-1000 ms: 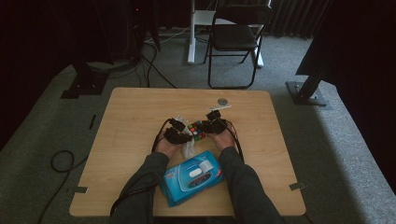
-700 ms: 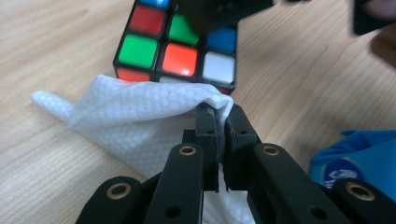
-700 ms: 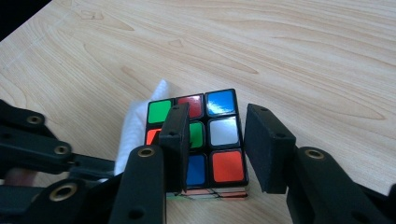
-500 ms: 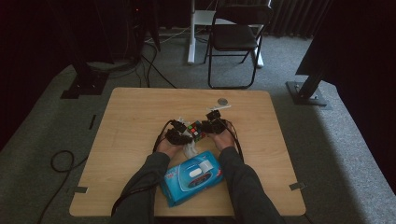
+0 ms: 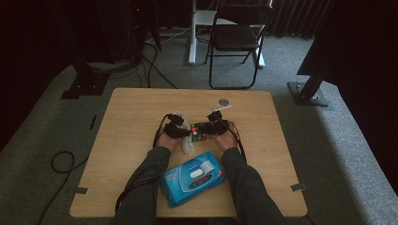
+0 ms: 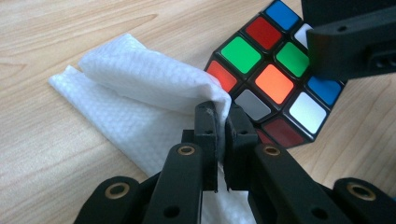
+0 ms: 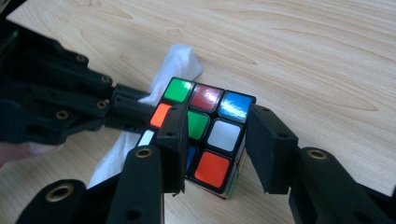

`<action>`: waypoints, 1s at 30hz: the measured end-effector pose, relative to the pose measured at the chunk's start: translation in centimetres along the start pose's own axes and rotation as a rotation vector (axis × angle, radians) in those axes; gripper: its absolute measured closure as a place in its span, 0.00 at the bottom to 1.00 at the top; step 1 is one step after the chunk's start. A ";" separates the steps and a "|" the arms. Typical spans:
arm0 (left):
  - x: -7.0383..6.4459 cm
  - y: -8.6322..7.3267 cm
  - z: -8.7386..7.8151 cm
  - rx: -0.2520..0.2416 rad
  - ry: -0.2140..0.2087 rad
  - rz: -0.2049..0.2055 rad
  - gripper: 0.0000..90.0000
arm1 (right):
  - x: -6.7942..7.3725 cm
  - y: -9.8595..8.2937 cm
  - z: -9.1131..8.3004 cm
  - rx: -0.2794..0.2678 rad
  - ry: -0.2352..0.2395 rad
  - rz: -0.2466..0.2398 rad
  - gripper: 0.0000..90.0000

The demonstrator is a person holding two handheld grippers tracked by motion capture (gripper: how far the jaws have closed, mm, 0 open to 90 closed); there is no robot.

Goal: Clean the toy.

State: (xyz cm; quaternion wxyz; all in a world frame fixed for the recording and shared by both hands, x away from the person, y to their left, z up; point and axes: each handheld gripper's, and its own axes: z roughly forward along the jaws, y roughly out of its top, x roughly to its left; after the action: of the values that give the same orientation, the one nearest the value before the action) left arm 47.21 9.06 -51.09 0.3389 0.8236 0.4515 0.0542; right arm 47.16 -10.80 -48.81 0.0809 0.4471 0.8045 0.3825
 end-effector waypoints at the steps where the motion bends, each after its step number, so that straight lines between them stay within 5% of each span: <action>1: 0.1 0.0 0.0 -0.002 0.000 0.000 0.95 | 0.0 0.0 0.0 0.001 0.001 -0.003 0.65; 9: 0.0 -0.4 -0.7 -0.033 -0.016 0.004 0.92 | -0.4 0.0 0.2 -0.010 0.002 -0.025 0.43; 14: -0.9 -1.3 -1.8 -0.015 -0.041 0.052 0.93 | -0.5 0.1 0.5 -0.010 -0.008 -0.030 0.45; 15: -1.7 -1.8 -2.1 0.001 -0.062 0.098 0.92 | -0.5 0.1 0.5 -0.011 -0.002 -0.022 0.46; 20: -3.0 -1.9 -2.3 0.020 -0.101 0.158 0.93 | -0.1 0.1 0.8 -0.008 -0.001 -0.027 0.51; 30: -3.2 -0.9 -1.5 0.033 -0.088 0.162 0.94 | -0.1 0.1 0.7 -0.005 0.002 -0.005 0.51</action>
State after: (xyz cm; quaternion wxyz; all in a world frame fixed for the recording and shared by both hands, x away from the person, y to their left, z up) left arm 44.10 7.65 -49.85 0.3394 0.8644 0.3691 0.0375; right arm 47.62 -10.43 -49.24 0.0823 0.4444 0.8049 0.3845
